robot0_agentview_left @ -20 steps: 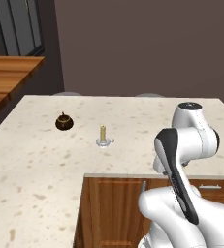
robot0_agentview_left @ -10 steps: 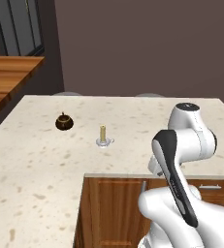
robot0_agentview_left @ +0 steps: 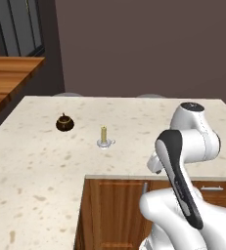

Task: Pick the candle and jar from the dining table and place them in the open cabinet. Close the cabinet after placing the objects.

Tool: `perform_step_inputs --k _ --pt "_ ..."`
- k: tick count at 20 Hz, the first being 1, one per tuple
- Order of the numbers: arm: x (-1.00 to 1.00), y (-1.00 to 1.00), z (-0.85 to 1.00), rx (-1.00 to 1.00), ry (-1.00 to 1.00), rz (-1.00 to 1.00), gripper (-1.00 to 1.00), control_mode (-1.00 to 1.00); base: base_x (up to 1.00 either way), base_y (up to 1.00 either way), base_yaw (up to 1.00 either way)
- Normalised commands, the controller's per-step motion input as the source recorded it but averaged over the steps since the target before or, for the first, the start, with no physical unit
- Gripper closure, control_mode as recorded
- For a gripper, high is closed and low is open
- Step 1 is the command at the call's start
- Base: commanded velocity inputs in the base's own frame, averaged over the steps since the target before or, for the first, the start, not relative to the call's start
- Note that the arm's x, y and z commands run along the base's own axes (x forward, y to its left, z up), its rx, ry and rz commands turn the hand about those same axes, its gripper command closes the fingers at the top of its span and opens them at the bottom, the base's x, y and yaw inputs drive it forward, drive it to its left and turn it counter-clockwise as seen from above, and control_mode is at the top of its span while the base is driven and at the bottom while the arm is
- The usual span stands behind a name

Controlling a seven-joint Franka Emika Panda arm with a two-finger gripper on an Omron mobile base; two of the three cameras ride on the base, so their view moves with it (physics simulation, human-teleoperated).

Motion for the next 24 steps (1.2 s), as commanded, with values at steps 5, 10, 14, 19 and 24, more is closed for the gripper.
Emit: perform_step_inputs --k 5,10,14,19,24 --pt "0.36 0.04 0.16 0.00 0.00 0.00 -1.00 -1.00 0.00 0.00 0.00" --pt "0.33 0.26 0.02 0.00 -0.06 0.00 -1.00 -1.00 0.00 0.00 0.00" --pt "0.29 0.21 0.00 0.00 -0.10 0.00 -1.00 -1.00 0.00 0.00 0.00" --pt "0.23 0.18 0.00 0.00 -0.14 0.00 -1.00 -1.00 0.00 0.00 0.00" --pt "0.34 0.19 0.00 0.03 -0.08 0.00 -1.00 -1.00 0.00 0.00 0.00"
